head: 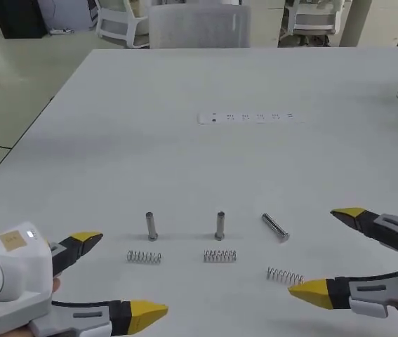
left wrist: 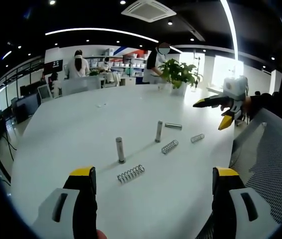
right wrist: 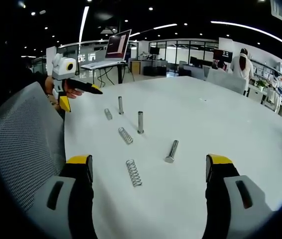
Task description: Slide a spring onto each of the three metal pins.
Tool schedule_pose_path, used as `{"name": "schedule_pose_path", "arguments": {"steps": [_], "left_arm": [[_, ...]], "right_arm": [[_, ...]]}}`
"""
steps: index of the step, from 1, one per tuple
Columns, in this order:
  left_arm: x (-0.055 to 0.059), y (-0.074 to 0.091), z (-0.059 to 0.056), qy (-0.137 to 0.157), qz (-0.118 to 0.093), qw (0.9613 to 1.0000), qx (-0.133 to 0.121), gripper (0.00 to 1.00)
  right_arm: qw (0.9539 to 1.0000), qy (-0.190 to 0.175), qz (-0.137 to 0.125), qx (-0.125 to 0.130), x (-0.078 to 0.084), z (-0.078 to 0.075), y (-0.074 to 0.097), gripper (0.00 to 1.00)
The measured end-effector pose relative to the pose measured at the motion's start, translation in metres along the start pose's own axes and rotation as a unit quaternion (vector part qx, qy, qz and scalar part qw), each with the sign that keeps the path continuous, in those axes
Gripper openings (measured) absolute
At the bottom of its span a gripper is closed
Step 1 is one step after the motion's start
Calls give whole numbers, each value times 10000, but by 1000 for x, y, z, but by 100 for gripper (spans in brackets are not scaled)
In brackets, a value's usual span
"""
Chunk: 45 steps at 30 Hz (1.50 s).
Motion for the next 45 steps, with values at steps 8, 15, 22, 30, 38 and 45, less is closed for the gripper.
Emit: {"name": "schedule_pose_path", "arguments": {"steps": [8,15,22,30,38,45], "left_arm": [[-1,1,-1,-13,-30,10000,-8,96],[-1,2,-3,-1,-49,10000,-10,96],[-4,3,-3,-17,-78,10000,-10,96],[-5,2,-4,-24,-101,9999,10,96],[-6,2,-4,-20,-130,9999,-1,96],[-8,1,-8,-46,-138,9999,23,96]], "right_arm": [[10000,11,-36,92,-6,-4,4,95],[9999,20,-7,112,-7,-3,5,95],[9999,26,-17,163,-10,-9,7,95],[9998,78,-16,197,-21,-19,7,92],[9997,142,58,196,-31,-26,0,88],[9994,61,252,223,-37,-37,-11,82]]}}
Point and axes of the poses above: the centre of the closed fingertips' face, and the gripper's own axes: y roughly backward along the fingers, z roughly to its left, x roughly out of its underside, the point moved 1 cm from there along y, roughly backward along the fingers, and after that the axes turned 1 degree about -z, right-handed, at the moved point
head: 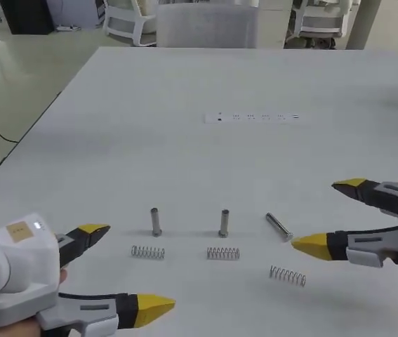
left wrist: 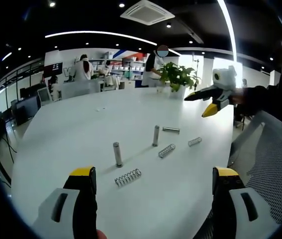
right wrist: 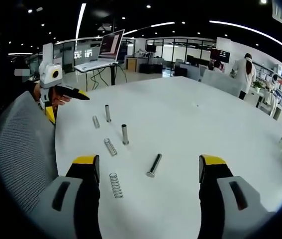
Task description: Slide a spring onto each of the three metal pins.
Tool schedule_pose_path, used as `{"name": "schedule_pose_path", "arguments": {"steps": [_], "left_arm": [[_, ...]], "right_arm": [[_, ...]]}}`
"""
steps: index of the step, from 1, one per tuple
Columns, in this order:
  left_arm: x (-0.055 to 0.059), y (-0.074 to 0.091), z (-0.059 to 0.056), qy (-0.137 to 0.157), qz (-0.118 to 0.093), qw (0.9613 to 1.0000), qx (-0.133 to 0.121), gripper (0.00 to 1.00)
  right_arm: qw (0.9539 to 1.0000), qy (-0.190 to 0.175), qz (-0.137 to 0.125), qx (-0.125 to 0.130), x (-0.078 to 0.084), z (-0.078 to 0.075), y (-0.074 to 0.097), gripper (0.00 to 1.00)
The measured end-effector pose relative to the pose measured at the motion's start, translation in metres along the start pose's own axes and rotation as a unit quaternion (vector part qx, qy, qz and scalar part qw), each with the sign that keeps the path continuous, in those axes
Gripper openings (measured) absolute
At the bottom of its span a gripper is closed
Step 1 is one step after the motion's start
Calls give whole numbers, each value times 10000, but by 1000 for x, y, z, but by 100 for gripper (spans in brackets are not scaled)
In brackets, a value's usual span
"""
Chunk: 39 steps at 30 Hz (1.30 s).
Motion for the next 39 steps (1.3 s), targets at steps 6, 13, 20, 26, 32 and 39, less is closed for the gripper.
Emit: {"name": "schedule_pose_path", "arguments": {"steps": [6,13,20,26,32,39], "left_arm": [[-1,0,-1,-11,-18,10000,10,96],[-3,0,-3,-19,-41,10000,29,96],[-3,-1,-6,-23,-55,10000,65,96],[-4,-2,-9,-27,-66,9999,99,96],[-5,-3,-11,-36,-89,9999,117,96],[-7,-2,-13,-35,-117,9998,129,95]], "right_arm": [[9997,14,218,82,-2,-10,-10,75],[9981,-79,587,144,4,-18,-27,66],[9956,55,918,156,8,-18,-44,58],[9934,30,1141,90,15,-16,-57,53],[9898,92,1414,141,23,-20,-68,46],[9852,64,1705,177,27,-22,-79,38]]}}
Point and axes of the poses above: the centre of the closed fingertips' face, and the gripper's own axes: y roughly backward along the fingers, z roughly to its left, x roughly out of its underside, the point moved 1 cm from there along y, roughly backward along the fingers, and after that the axes turned 1 degree about -z, right-handed, at the moved point
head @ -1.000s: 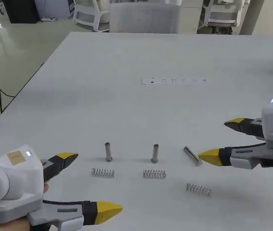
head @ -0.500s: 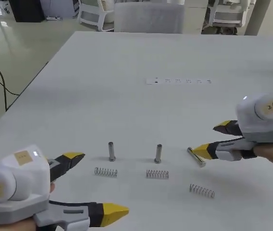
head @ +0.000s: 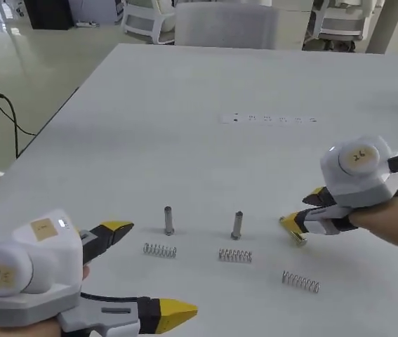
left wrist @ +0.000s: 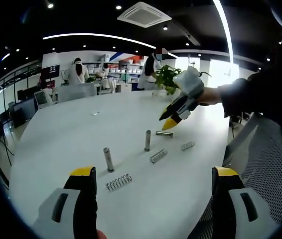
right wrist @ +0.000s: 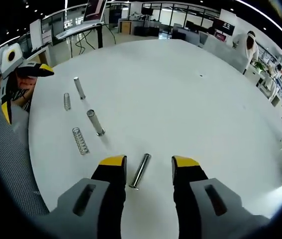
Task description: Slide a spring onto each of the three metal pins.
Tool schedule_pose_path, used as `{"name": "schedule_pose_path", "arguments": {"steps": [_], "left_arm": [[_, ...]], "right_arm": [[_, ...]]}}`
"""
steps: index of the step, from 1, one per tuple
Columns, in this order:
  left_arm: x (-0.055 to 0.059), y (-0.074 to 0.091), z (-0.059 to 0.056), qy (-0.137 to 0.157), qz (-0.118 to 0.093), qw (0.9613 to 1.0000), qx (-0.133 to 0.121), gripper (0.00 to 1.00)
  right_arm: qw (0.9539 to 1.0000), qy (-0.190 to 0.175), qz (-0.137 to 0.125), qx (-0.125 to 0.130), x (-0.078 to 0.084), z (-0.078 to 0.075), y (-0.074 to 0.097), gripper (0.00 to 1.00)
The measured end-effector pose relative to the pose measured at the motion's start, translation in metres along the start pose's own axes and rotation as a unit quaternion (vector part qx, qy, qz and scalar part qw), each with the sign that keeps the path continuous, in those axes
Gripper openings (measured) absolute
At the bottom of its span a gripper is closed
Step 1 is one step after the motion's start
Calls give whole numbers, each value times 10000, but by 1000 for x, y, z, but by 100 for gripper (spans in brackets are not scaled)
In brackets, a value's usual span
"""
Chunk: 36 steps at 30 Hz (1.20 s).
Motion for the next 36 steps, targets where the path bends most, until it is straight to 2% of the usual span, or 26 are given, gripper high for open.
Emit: {"name": "schedule_pose_path", "arguments": {"steps": [3,9,22,36], "left_arm": [[0,0,0,10,-6,10000,-7,95],[0,0,-1,29,-15,10000,-7,95],[1,-1,-1,43,12,10000,23,94],[2,-2,0,70,3,10000,16,94]], "right_arm": [[9999,-15,135,-8,3,1,-4,32],[9993,-79,353,-78,9,6,-11,28],[9977,-293,594,-127,13,7,-24,18],[9944,-591,871,-78,19,6,-28,12]]}}
Point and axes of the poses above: the centre of the closed fingertips' face, and the gripper's own axes: y roughly backward along the fingers, z roughly to its left, x roughly out of its underside, the point moved 1 cm from there along y, roughly backward along the fingers, and after that the axes turned 1 degree about -z, right-handed, at the moved point
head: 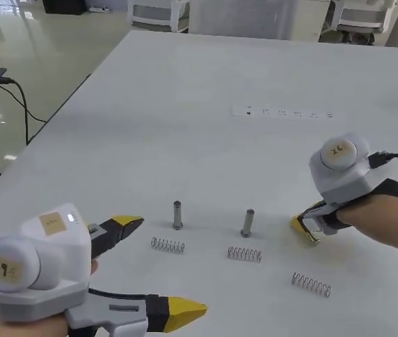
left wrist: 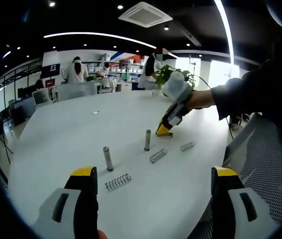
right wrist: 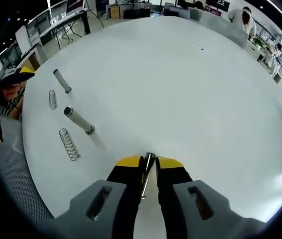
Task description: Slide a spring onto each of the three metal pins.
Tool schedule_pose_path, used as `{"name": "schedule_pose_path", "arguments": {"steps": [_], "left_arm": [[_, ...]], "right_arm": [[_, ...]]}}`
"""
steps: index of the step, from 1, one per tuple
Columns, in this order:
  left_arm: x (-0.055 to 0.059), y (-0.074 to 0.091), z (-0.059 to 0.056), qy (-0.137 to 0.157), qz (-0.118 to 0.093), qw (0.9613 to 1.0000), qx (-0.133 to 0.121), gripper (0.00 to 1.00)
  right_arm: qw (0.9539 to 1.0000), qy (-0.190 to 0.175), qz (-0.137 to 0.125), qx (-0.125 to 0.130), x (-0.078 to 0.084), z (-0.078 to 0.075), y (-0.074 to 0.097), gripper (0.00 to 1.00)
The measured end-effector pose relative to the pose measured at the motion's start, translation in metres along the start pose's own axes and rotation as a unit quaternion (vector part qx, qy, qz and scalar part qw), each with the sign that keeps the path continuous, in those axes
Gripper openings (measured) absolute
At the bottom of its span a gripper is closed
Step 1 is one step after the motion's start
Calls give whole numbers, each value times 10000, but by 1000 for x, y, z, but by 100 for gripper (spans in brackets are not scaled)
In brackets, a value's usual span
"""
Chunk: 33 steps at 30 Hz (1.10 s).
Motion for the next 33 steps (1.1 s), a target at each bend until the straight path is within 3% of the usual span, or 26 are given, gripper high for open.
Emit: {"name": "schedule_pose_path", "arguments": {"steps": [9,14,24,33], "left_arm": [[0,0,0,-12,4,10000,1,94],[-1,1,0,-29,-8,10000,0,93],[-7,-1,-4,-114,-37,9999,42,93],[-8,-1,-6,-174,-50,9998,88,93]], "right_arm": [[9997,-144,101,155,0,2,1,10],[9994,-309,-109,135,-2,1,6,10],[9977,-388,-524,193,-11,0,32,10],[9956,-472,-775,253,-7,1,45,10]]}}
Point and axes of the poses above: the centre of the closed fingertips' face, and the gripper's own axes: y roughly backward along the fingers, z roughly to its left, x roughly out of its underside, the point moved 1 cm from there along y, roughly backward along the fingers, and after that the axes turned 1 degree about -z, right-handed, at the moved point
